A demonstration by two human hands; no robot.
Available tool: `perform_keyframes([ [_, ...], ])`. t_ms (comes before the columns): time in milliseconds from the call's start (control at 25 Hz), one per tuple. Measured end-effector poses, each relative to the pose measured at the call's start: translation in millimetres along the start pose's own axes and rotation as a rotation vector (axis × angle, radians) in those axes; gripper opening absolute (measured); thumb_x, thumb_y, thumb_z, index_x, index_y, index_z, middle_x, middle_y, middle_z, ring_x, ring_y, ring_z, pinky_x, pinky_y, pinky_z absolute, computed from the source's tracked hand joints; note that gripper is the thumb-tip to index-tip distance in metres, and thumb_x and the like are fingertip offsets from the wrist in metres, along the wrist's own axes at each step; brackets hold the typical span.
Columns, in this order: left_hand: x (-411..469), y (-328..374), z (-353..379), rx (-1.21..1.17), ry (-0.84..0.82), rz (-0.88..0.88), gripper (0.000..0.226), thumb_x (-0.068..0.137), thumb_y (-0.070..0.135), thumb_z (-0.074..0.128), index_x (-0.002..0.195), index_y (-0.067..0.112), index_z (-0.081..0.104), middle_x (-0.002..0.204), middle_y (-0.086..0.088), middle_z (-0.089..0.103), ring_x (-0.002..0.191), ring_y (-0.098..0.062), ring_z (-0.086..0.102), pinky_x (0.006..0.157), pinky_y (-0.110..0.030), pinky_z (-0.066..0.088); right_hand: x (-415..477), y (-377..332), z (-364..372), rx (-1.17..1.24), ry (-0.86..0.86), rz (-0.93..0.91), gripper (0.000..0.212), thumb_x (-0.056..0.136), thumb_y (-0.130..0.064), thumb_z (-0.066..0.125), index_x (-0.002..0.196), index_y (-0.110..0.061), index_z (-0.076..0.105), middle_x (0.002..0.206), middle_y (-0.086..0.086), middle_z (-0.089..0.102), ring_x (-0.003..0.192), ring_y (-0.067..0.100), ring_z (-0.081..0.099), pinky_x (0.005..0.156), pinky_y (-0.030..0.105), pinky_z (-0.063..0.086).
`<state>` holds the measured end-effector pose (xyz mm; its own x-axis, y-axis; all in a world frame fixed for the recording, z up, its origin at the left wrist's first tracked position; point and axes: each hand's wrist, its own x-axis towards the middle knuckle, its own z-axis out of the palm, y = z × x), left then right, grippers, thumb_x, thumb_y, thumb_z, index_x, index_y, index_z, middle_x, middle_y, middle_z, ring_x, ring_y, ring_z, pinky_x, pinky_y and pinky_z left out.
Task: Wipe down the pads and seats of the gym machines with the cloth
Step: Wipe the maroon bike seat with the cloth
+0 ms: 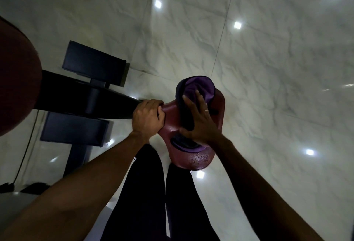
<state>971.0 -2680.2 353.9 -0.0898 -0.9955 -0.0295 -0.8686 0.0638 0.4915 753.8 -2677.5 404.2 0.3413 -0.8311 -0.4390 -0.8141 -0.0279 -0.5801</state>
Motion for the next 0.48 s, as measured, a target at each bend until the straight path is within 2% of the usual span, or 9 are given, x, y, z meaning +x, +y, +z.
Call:
perform_keyframes([
  [80, 0, 0, 0, 0.011, -0.003, -0.006, 0.033, 0.091, 0.020, 0.043, 0.101, 0.008, 0.073, 0.092, -0.008, 0.073, 0.082, -0.027, 0.066, 0.078, -0.038, 0.053, -12, 11, -15, -0.190, -0.229, -0.061, 0.139, 0.063, -0.053, 0.089, 0.160, -0.040, -0.009, 0.162, -0.005, -0.038, 0.154, 0.026, -0.021, 0.123, 0.051, 0.004],
  [120, 0, 0, 0, 0.021, -0.006, -0.008, 0.033, 0.091, 0.020, 0.043, 0.101, 0.008, 0.072, 0.092, -0.008, 0.073, 0.083, -0.027, 0.066, 0.078, -0.037, 0.052, -15, 18, -17, -0.289, -0.253, -0.095, 0.144, 0.059, -0.054, 0.091, 0.159, -0.041, -0.012, 0.163, -0.003, -0.036, 0.155, 0.027, -0.017, 0.121, 0.049, 0.006],
  [160, -1, 1, 1, 0.033, -0.007, -0.005, 0.033, 0.092, 0.021, 0.043, 0.101, 0.008, 0.072, 0.092, -0.008, 0.072, 0.082, -0.027, 0.066, 0.077, -0.037, 0.051, -17, 22, -16, -0.359, -0.219, -0.134, 0.144, 0.058, -0.055, 0.090, 0.160, -0.040, -0.009, 0.167, 0.001, -0.026, 0.156, 0.030, -0.008, 0.120, 0.049, 0.011],
  [240, 0, 1, 0, 0.045, -0.018, -0.003, 0.034, 0.092, 0.021, 0.041, 0.101, 0.008, 0.072, 0.091, -0.008, 0.072, 0.081, -0.027, 0.066, 0.076, -0.037, 0.052, -12, 22, -9, -0.370, -0.050, -0.188, 0.122, 0.065, -0.057, 0.081, 0.162, -0.031, 0.012, 0.166, 0.013, 0.016, 0.148, 0.040, 0.025, 0.119, 0.054, 0.027],
  [280, 0, 0, -1, 0.049, -0.021, -0.002, 0.035, 0.093, 0.021, 0.041, 0.100, 0.008, 0.072, 0.090, -0.008, 0.072, 0.081, -0.027, 0.066, 0.075, -0.037, 0.052, -5, 17, -4, -0.351, 0.048, -0.197, 0.106, 0.069, -0.057, 0.073, 0.158, -0.022, 0.028, 0.156, 0.016, 0.037, 0.139, 0.043, 0.039, 0.114, 0.057, 0.035],
  [320, -1, 2, -1, 0.058, -0.016, 0.003, 0.035, 0.093, 0.021, 0.040, 0.100, 0.008, 0.072, 0.090, -0.009, 0.072, 0.080, -0.028, 0.065, 0.074, -0.036, 0.052, 2, 10, 1, -0.339, 0.130, -0.195, 0.094, 0.070, -0.057, 0.067, 0.149, -0.013, 0.042, 0.143, 0.018, 0.050, 0.131, 0.045, 0.046, 0.109, 0.059, 0.039],
  [400, -2, 4, -1, 0.069, -0.003, 0.016, 0.036, 0.093, 0.020, 0.039, 0.099, 0.006, 0.072, 0.088, -0.010, 0.072, 0.078, -0.029, 0.065, 0.072, -0.036, 0.052, 23, 3, 4, -0.342, 0.221, -0.211, 0.076, 0.069, -0.054, 0.059, 0.128, -0.006, 0.061, 0.129, 0.020, 0.056, 0.125, 0.042, 0.046, 0.107, 0.063, 0.037],
  [480, -1, 3, 0, 0.078, -0.017, 0.022, 0.037, 0.094, 0.020, 0.038, 0.099, 0.005, 0.072, 0.089, -0.011, 0.072, 0.079, -0.030, 0.065, 0.072, -0.037, 0.052, 43, 10, -7, -0.299, 0.243, -0.125, 0.068, 0.072, -0.048, 0.061, 0.125, -0.005, 0.062, 0.142, 0.021, 0.050, 0.140, 0.041, 0.034, 0.116, 0.063, 0.028],
])
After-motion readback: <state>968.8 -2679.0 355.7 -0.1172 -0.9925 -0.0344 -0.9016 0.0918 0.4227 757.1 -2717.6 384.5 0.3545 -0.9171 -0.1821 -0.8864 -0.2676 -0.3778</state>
